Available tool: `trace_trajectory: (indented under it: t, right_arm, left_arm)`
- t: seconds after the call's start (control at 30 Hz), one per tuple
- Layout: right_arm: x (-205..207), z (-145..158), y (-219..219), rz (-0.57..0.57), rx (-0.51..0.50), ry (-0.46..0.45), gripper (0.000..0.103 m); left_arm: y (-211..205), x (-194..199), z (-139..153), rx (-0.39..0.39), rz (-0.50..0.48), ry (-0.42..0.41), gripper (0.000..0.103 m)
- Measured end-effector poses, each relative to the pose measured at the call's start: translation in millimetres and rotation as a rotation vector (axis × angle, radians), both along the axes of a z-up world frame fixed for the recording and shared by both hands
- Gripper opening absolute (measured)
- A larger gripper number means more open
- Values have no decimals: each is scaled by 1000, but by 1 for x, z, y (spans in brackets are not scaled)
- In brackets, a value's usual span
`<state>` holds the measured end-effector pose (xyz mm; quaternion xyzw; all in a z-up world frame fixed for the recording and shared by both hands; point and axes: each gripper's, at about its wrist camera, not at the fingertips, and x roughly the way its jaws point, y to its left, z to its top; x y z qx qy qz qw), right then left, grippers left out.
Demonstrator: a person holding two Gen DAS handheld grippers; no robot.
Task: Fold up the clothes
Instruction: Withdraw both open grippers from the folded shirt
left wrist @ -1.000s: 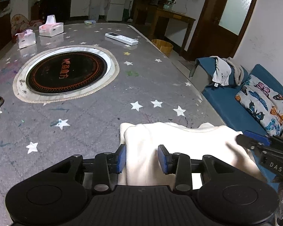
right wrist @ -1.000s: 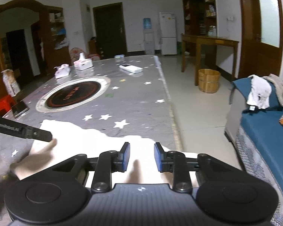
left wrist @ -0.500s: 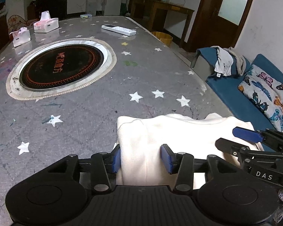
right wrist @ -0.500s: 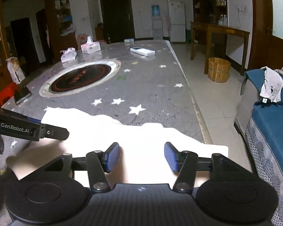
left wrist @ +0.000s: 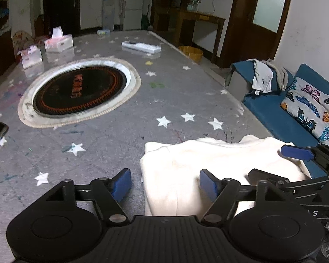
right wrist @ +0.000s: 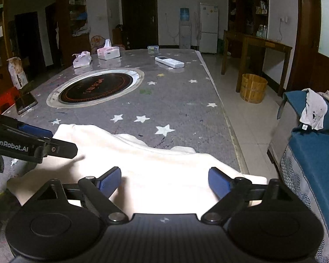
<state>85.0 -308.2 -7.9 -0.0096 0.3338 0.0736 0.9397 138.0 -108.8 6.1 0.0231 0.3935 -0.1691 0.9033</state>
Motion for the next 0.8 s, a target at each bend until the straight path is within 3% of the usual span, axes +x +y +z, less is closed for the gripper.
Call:
trace_trajectory:
  t: [0.27,0.8]
  right_arm:
    - [-15,12,6,-33,-17,-49,103]
    - [-65,21,16,-120,-63,-131,103]
  left_arm:
    - [2,-23,11,4,-8,-57,89]
    - [21,-79,21,6,25,-128,103]
